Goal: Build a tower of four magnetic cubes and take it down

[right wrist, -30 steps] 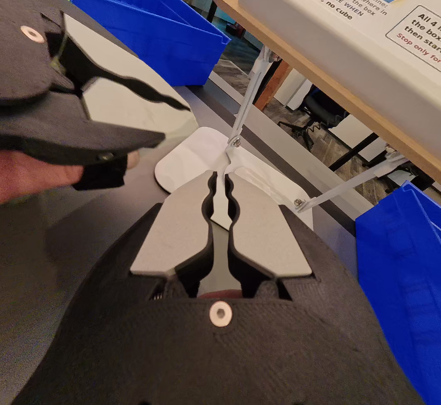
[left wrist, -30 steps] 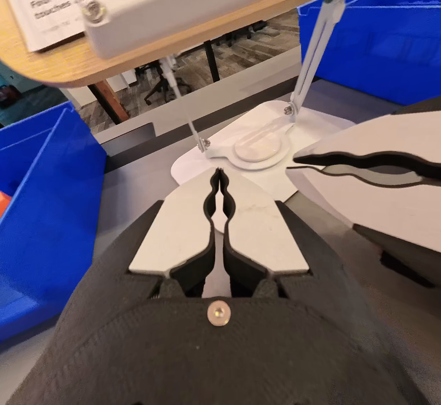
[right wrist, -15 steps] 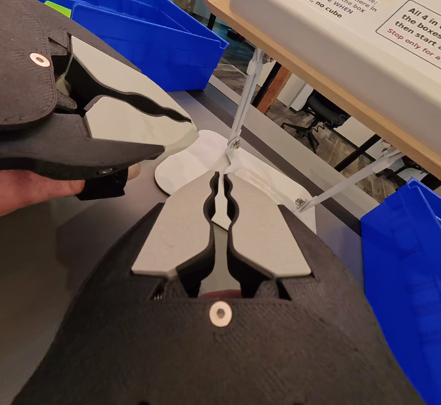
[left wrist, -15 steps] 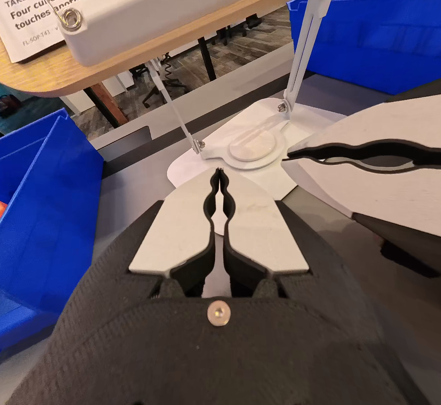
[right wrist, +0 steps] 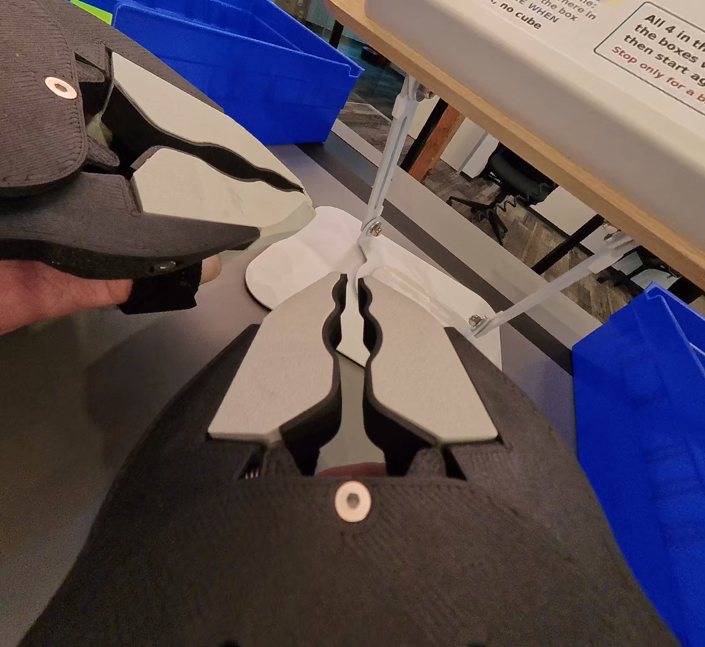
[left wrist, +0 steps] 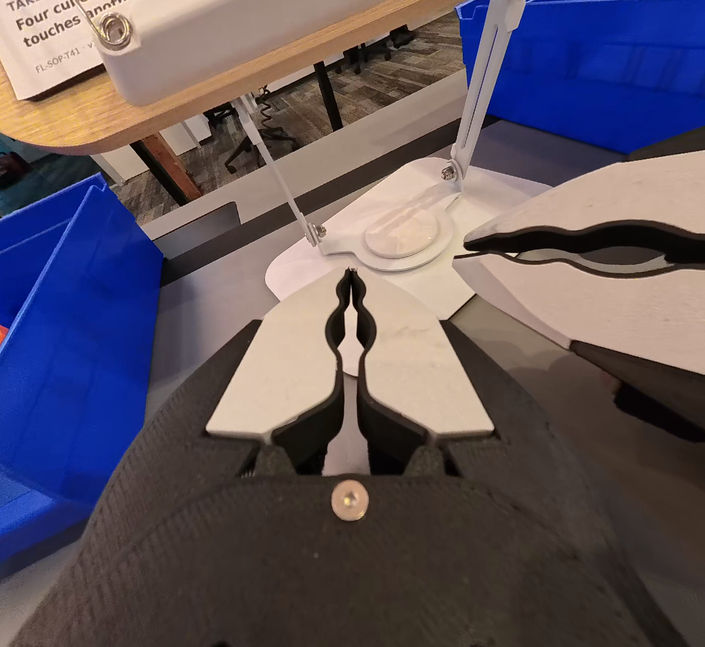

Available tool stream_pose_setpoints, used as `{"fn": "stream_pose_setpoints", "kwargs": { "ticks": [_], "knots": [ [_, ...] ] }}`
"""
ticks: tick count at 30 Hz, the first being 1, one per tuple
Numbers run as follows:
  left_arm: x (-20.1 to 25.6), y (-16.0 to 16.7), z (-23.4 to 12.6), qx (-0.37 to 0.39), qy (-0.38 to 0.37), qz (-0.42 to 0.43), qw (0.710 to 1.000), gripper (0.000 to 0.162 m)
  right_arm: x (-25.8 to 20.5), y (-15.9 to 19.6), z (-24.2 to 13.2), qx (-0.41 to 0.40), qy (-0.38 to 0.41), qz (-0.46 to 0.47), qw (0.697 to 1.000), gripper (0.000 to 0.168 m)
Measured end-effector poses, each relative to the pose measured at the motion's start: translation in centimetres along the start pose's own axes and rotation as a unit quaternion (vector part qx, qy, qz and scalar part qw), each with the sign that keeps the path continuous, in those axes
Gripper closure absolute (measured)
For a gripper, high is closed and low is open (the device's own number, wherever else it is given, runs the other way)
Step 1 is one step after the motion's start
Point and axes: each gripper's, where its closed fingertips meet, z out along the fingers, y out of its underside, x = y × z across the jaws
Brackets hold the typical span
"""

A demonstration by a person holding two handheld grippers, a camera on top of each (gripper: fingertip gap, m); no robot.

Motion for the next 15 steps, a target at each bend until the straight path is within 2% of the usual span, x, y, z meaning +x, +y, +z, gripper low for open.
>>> {"fn": "stream_pose_setpoints", "kwargs": {
  "ticks": [1,15],
  "knots": [
    [0.02,0.02,0.02,-0.001,0.001,0.0,1.0,0.162,-0.02,0.01,0.01,0.0,0.0,0.0,1.0,0.163],
    [0.17,0.0,-0.01,0.001,0.006,0.002,1.0,0.162,-0.01,0.02,-0.03,0.0,-0.001,0.001,1.0,0.162]
  ]
}}
